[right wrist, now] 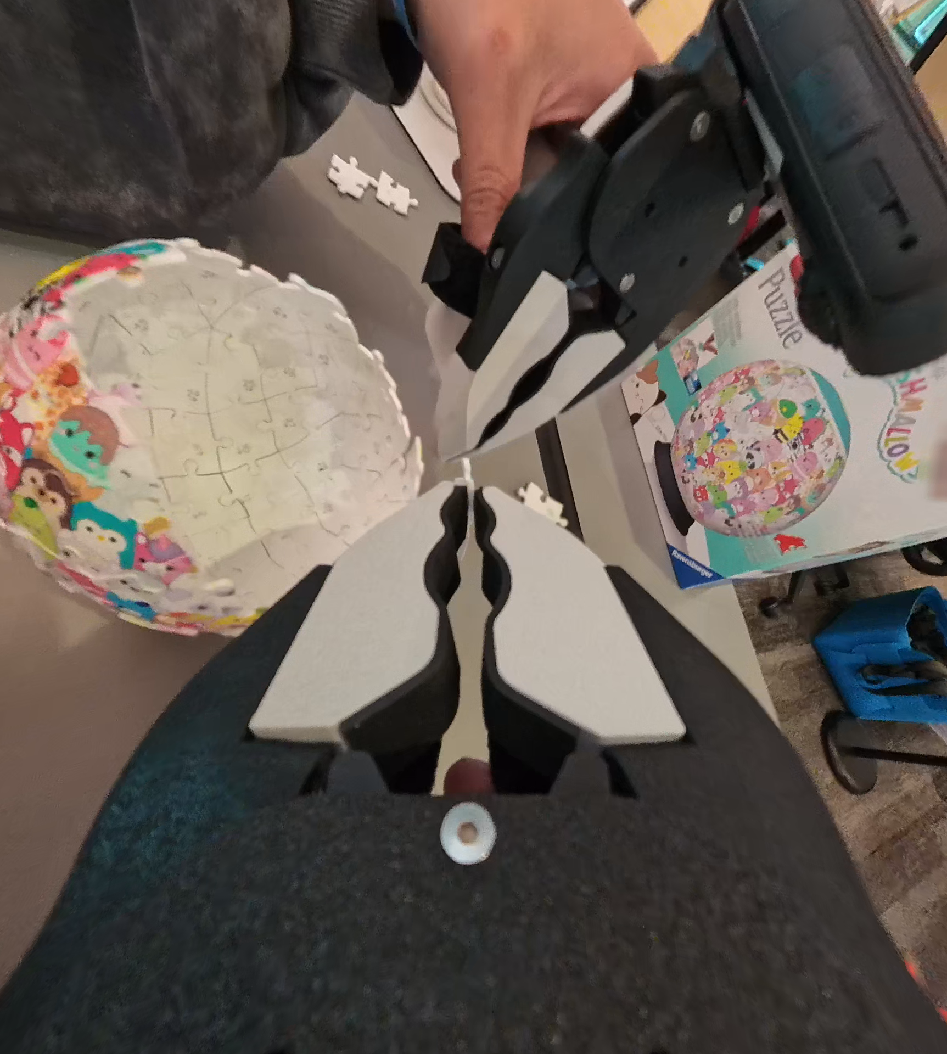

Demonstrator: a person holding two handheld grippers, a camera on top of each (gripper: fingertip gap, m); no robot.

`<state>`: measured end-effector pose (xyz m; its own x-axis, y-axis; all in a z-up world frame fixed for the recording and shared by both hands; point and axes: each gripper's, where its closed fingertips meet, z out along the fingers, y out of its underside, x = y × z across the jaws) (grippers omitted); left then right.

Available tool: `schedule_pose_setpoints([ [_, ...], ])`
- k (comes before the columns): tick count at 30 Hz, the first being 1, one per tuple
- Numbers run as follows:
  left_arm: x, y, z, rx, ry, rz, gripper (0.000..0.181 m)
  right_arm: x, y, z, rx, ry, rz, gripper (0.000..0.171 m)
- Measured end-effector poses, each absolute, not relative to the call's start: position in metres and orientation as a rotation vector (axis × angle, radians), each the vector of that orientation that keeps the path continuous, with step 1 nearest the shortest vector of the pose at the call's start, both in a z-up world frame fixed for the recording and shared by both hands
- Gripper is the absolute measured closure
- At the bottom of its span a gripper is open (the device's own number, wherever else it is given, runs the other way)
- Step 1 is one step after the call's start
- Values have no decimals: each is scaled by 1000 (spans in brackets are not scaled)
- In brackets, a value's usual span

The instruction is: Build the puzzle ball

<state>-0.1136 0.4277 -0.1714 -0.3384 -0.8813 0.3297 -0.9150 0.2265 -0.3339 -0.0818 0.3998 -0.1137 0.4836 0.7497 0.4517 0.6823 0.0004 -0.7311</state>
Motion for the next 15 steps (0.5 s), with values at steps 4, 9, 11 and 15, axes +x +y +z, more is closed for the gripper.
schedule_pose_setpoints([
  [4, -115, 438, -174, 1822, -2425, 682, 181, -51, 403, -135, -1989, -1157, 133, 169],
  [9, -93, 463, -185, 2117, -2481, 871, 165, -25, 366, -185, -2546, -1014, 579, 169],
  [11, -89, 464, -186, 2210, -2506, 1128, 165, -29, 360, -193, -2593, -979, 772, 169],
  [15, -104, 468, -185, 2302, -2507, 1507, 164, -19, 354, -217, -2628, -1092, 709, 168],
])
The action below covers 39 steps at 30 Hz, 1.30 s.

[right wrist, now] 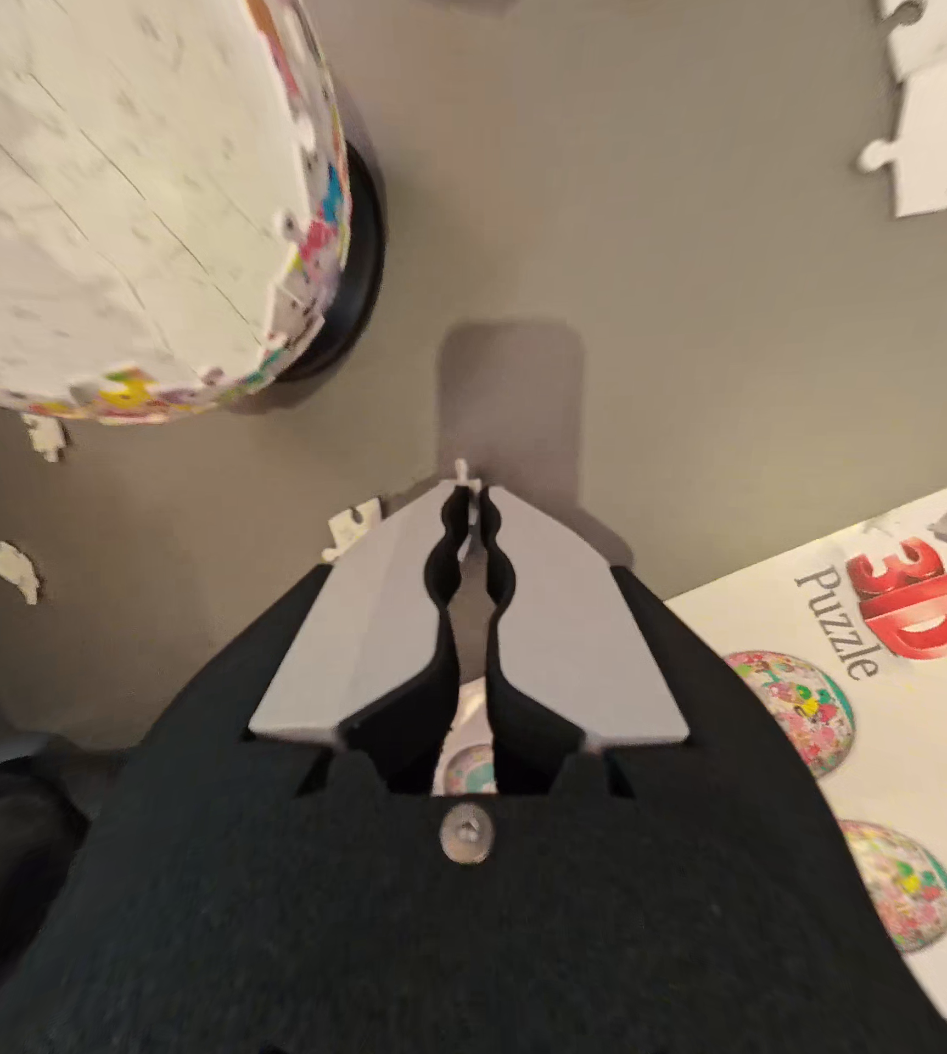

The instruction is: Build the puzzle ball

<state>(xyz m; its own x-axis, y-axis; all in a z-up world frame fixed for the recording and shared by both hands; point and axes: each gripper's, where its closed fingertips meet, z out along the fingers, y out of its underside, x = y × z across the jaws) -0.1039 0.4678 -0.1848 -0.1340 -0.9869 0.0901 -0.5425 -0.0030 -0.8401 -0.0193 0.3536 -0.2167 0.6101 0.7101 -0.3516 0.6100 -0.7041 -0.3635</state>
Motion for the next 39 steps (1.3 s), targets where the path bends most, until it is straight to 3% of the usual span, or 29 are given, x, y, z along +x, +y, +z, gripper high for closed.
schedule_pose_setpoints([
  [3, -111, 472, -171, -1516, 1606, -1105, 159, -17, 355, -222, -2590, -1154, 649, 166],
  [5, -109, 479, -165, -1477, 1552, -1088, 158, -19, 360, -217, -2530, -1179, 643, 153],
  [13, -106, 488, -185, -1590, 1608, -990, 155, -93, 400, -115, -1937, -1434, 325, 145],
  [15, -106, 488, -187, -1594, 1620, -978, 156, -107, 405, -119, -1890, -1536, 196, 152],
  [22, -105, 486, -192, -1607, 1651, -953, 156, -112, 404, -154, -2085, -1664, 191, 150],
  [39, -104, 486, -195, -1612, 1666, -936, 158, -117, 410, -159, -2051, -1658, 108, 169],
])
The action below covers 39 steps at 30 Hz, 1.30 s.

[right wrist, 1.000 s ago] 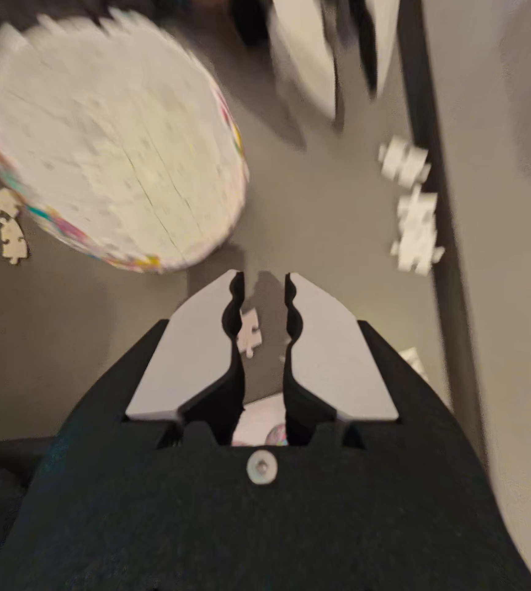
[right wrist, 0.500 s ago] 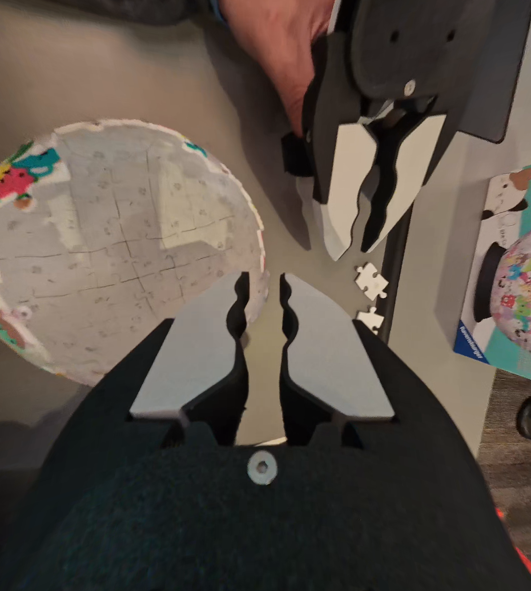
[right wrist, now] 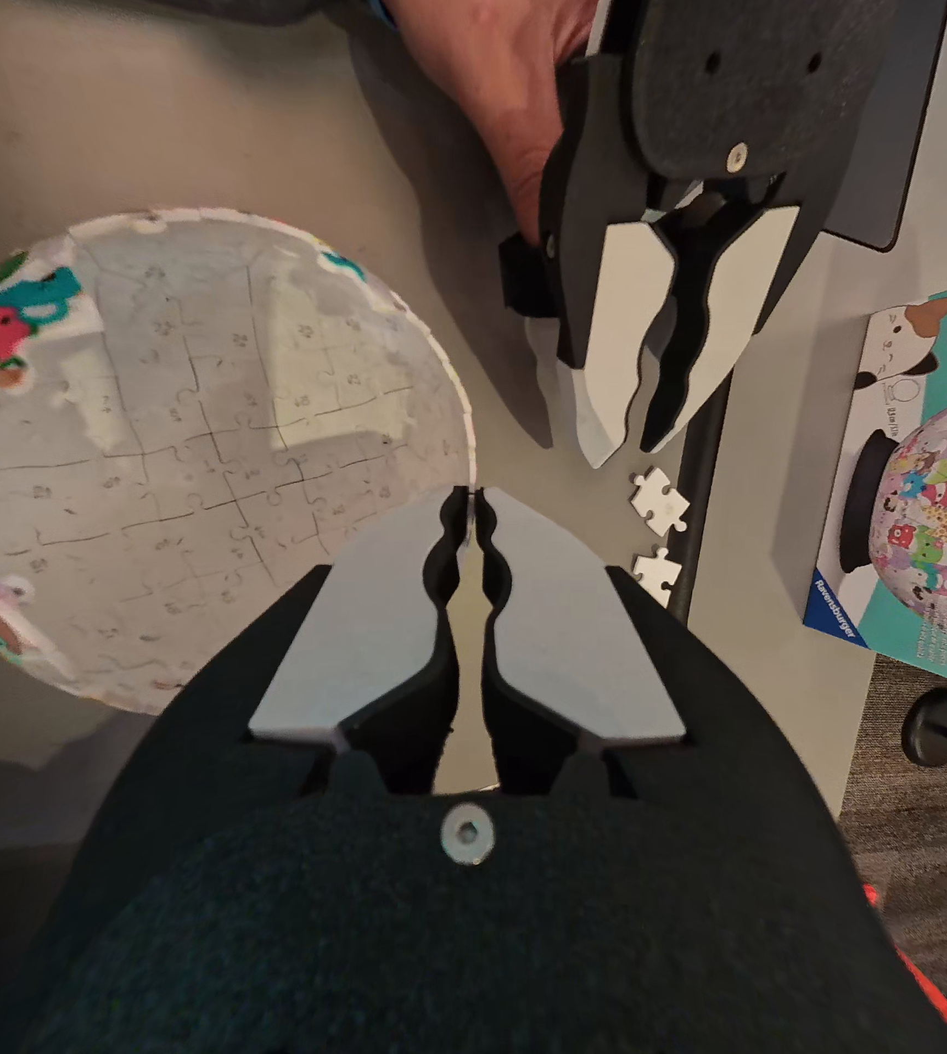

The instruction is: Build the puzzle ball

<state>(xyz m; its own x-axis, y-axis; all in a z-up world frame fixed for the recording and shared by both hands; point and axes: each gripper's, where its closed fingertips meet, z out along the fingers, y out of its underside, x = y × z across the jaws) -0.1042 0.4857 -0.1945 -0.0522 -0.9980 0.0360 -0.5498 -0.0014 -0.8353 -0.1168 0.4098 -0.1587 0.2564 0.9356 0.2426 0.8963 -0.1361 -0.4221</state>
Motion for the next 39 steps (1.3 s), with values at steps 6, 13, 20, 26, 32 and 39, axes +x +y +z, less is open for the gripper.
schedule_pose_setpoints([
  [6, -104, 485, -196, -1609, 1674, -925, 158, -116, 409, -160, -2052, -1661, 92, 161],
  [13, -103, 478, -200, -1581, 1725, -894, 160, -118, 408, -160, -2047, -1668, 56, 147],
  [20, -94, 444, -205, -1487, 1904, -978, 175, -123, 418, -159, -1981, -1631, -70, 127],
  [26, -90, 433, -211, -1488, 1994, -1012, 177, -123, 423, -163, -1984, -1648, -175, 122],
  [32, -90, 433, -211, -1488, 1991, -1013, 177, -119, 428, -169, -2004, -1665, -287, 127],
  [39, -90, 433, -213, -1496, 1996, -1007, 176, -121, 427, -165, -1995, -1649, -255, 130],
])
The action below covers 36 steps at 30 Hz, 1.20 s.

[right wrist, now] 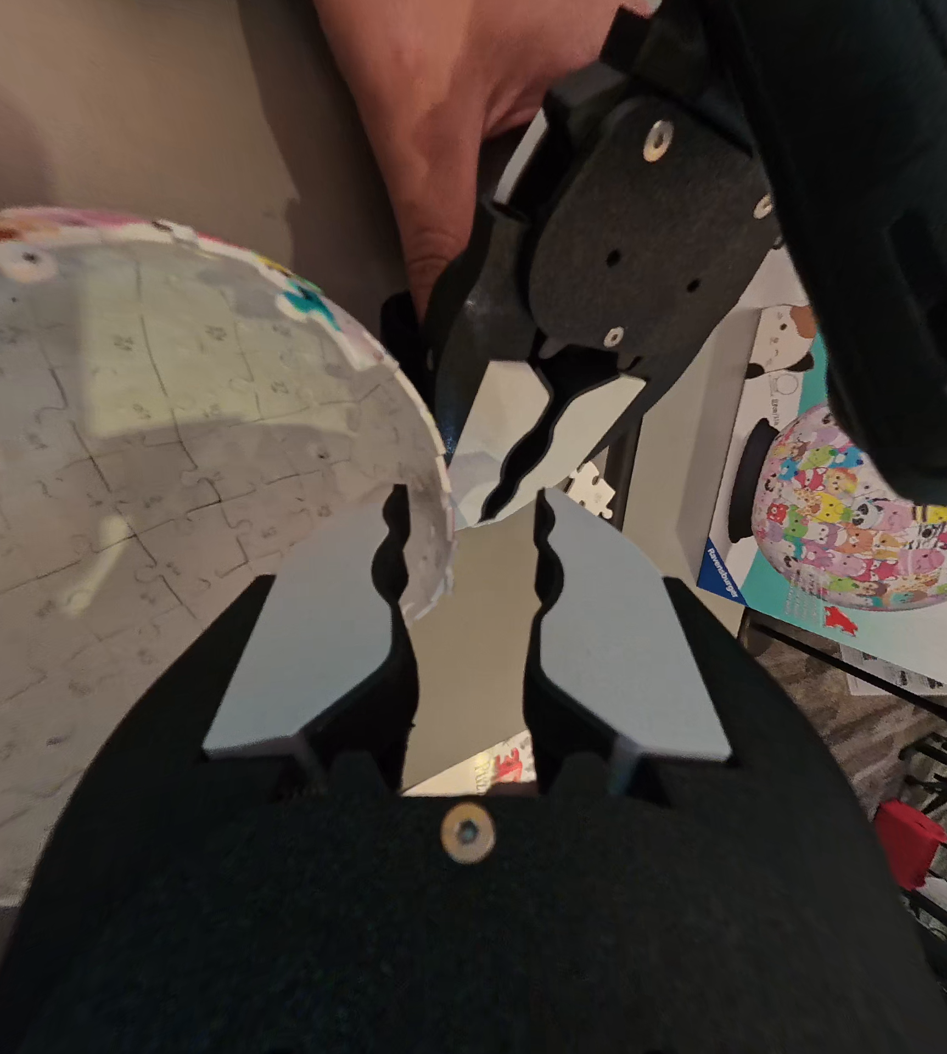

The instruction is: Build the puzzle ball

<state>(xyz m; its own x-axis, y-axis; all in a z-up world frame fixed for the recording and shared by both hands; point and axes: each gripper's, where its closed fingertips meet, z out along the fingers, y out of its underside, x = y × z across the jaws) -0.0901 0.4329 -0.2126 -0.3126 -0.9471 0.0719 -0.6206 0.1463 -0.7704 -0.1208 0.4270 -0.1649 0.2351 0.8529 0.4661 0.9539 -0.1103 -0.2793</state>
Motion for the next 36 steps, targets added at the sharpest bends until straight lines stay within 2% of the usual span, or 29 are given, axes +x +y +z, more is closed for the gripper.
schedule_pose_setpoints([
  [36, -92, 430, -213, -1483, 2015, -1007, 176, -126, 429, -170, -1997, -1636, -174, 128],
])
